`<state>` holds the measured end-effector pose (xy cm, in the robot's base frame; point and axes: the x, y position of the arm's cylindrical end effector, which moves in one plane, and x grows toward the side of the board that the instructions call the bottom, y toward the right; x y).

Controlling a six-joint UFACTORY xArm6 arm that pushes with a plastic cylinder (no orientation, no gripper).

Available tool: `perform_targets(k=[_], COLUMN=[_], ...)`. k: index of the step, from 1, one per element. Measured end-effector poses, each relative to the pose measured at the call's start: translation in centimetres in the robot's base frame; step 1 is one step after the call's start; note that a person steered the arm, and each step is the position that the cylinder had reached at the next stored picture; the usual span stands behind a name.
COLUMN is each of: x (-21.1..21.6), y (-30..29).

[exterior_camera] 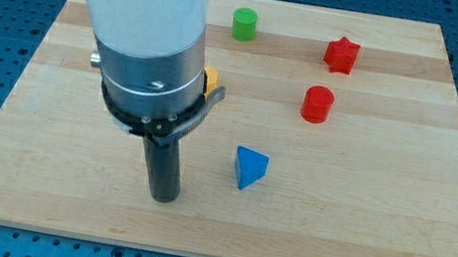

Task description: Move blue triangle to the left of green circle

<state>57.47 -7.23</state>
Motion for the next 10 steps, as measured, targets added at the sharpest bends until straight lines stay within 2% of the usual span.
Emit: perform_targets(k=[1,2,3,5,6,8,10], x=[1.7,0.7,-2.4,-3.5,-4.9,-12.7,-14.4], y=[4.4,10.2,11.3,6.3,6.3,6.5,7.3])
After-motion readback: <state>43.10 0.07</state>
